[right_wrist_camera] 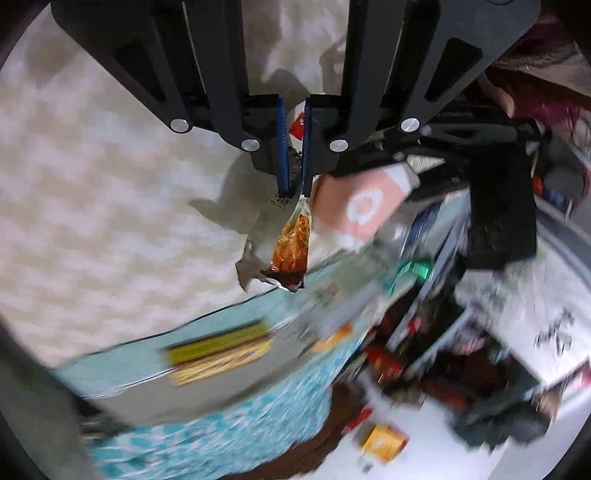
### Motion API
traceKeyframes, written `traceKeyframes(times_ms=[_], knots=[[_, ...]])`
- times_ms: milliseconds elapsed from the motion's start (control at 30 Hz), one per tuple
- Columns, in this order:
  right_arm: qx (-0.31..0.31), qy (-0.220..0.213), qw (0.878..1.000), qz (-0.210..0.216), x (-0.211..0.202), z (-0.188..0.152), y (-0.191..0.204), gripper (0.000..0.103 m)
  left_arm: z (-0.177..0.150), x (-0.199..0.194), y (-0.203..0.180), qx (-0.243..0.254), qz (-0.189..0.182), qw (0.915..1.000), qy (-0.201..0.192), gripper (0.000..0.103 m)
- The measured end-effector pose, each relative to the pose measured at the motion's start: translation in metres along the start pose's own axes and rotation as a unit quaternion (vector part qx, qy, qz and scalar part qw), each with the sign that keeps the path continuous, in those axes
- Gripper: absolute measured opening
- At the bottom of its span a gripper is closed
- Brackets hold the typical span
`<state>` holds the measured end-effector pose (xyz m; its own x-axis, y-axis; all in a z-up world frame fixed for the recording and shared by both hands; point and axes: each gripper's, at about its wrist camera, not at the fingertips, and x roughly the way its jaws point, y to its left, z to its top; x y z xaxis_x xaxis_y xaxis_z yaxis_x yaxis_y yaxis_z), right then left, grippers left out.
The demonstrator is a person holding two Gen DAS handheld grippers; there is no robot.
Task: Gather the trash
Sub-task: 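Carry cup and packet over the beige bin and open both grippers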
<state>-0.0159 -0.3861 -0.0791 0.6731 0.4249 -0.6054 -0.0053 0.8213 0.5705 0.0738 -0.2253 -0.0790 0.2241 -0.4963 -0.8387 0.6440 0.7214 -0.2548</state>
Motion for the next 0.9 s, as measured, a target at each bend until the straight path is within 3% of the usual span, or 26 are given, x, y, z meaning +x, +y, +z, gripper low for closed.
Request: traceKeyframes(times_ms=[200,400,533,633,667,733,767,800,900], knots=[[0.084,-0.080,0.992,-0.042,-0.073,-0.003,-0.074,0.009,0.042,0.038,-0.085,0.083,-0.052,0.9951,0.012,0.063],[0.163,-0.172,0.967,-0.098,-0.145,-0.002,-0.145,0.009,0.094,0.082,-0.178,0.153,-0.098,0.9831,0.023,0.064],[0.196,-0.201,0.950,-0.139,-0.170,0.003,-0.178,0.009,0.121,0.108,-0.231,0.185,-0.102,0.9774,0.015,0.067],[0.223,-0.221,0.935,-0.164,-0.179,0.008,-0.201,0.012,0.135,0.124,-0.256,0.199,-0.095,0.9754,0.010,0.076],[0.231,-0.226,0.932,-0.164,-0.179,0.008,-0.204,0.015,0.140,0.130,-0.263,0.199,-0.088,0.9759,0.009,0.080],[0.248,-0.240,0.921,-0.177,-0.183,0.005,-0.215,0.048,0.148,0.138,-0.271,0.194,-0.083,0.9775,0.008,0.084],[0.255,-0.259,0.912,-0.191,-0.187,0.002,-0.215,0.072,0.152,0.140,-0.272,0.187,-0.090,0.9782,0.009,0.089],[0.255,-0.272,0.908,-0.193,-0.193,-0.002,-0.218,0.078,0.154,0.139,-0.271,0.180,-0.092,0.9792,0.010,0.091],[0.254,-0.297,0.899,-0.200,-0.205,-0.009,-0.209,0.077,0.155,0.124,-0.260,0.162,-0.116,0.9798,0.009,0.091]])
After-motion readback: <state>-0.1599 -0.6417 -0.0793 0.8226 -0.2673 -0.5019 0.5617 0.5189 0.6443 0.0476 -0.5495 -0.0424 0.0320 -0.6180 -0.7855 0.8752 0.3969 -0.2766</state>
